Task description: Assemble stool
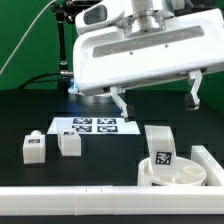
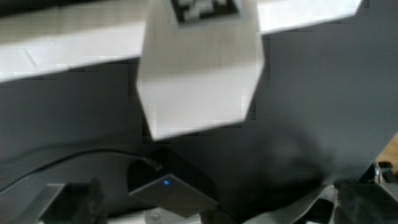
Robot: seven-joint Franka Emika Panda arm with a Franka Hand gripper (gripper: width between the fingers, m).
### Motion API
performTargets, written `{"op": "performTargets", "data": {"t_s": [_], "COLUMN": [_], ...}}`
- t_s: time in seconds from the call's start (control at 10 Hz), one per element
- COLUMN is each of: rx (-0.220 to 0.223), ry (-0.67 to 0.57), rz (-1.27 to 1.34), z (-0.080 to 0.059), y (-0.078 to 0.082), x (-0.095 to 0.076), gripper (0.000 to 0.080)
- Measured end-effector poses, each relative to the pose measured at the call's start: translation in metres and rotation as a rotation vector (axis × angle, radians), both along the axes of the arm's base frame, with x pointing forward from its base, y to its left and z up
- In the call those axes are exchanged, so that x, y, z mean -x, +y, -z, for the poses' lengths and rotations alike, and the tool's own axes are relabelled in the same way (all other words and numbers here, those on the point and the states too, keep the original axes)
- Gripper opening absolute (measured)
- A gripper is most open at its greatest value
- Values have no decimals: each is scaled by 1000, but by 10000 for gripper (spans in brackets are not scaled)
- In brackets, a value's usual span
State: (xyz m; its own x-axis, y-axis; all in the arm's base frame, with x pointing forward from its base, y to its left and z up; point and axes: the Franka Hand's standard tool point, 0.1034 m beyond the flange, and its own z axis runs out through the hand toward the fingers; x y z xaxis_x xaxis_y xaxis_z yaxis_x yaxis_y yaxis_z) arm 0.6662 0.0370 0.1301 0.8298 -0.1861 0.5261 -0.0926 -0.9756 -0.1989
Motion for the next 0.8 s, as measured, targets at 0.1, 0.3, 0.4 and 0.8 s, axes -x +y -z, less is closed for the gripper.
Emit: {"op": "performTargets", "data": {"t_s": [0.1,0.3,0.4,0.8], "rx": [1,4,25,0], "ry": [4,6,12,223], "rz": [-1,-7,-34,-126], "z": [3,4,7,11], "y": [1,1,4,13], "x": [3,3,5,9], "gripper": [649,649,649,649]}}
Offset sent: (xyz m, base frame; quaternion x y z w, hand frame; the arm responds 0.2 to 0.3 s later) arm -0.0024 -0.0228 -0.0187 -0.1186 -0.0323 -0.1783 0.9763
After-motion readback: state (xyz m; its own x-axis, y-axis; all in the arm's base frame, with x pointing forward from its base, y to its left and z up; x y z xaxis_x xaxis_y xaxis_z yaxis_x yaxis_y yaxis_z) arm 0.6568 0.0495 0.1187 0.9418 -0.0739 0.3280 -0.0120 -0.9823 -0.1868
